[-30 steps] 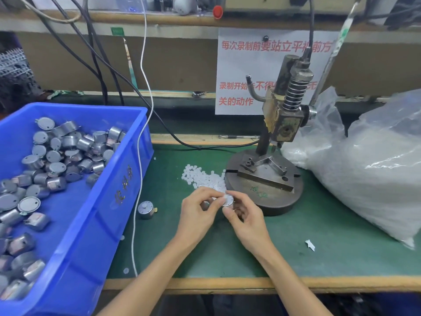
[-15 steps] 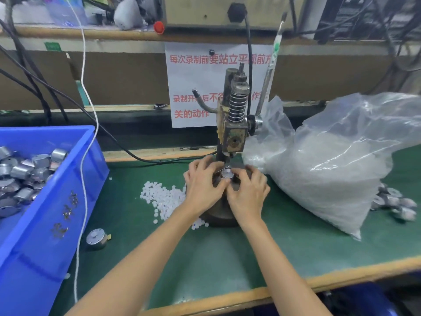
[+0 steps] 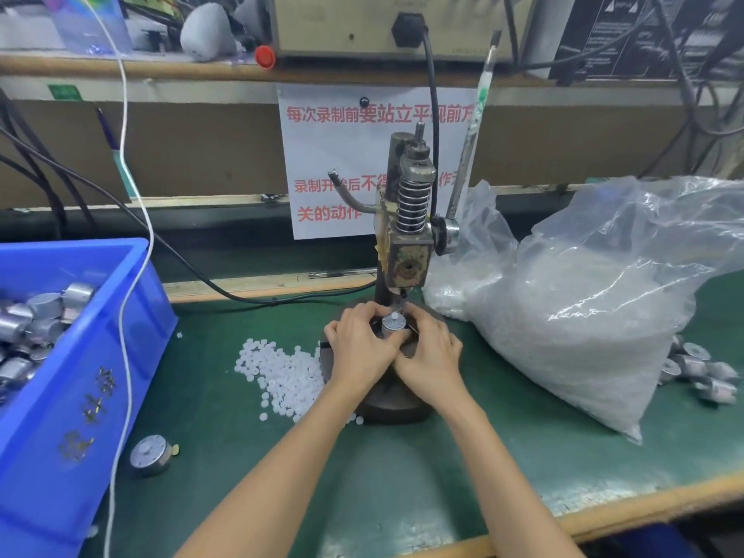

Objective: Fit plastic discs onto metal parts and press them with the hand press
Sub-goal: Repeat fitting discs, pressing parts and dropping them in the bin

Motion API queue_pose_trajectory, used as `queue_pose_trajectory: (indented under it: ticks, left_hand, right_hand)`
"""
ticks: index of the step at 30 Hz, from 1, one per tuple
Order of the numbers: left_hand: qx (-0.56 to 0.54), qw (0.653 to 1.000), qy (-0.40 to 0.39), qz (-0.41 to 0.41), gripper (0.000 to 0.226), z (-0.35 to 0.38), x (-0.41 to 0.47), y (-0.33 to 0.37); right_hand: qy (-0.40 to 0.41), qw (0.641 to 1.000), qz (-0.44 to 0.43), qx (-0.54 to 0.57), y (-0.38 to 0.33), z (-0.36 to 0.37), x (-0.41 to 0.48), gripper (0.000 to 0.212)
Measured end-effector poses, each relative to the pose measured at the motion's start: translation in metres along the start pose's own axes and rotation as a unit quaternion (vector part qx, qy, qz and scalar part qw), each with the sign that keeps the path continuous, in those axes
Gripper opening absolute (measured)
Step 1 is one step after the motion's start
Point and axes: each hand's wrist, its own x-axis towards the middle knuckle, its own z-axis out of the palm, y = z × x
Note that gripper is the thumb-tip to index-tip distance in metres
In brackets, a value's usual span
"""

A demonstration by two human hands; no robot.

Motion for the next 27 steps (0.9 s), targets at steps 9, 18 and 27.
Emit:
queue_pose_trajectory:
  ticks: [9, 18, 27]
  left_hand:
    - [-0.007, 1.0, -0.003, 0.01, 0.034, -0.003, -0.003, -0.001]
    - [-0.017, 1.0, 0.004, -0.002, 0.036, -0.001, -0.003, -0.004]
    - [-0.002, 1.0, 0.015, 0.005, 0.036, 0.002, -0.001, -0.007]
  right_hand:
    - [0.134, 0.923, -0.007, 0.36, -0.107, -0.155, 0.105, 0.066]
    - [0.202, 0.849, -0.17, 0.458, -0.088, -0.125, 0.029, 0.03]
    - [0.27, 0.831, -0.224, 0.431, -0.086, -0.109, 0.029, 0.026]
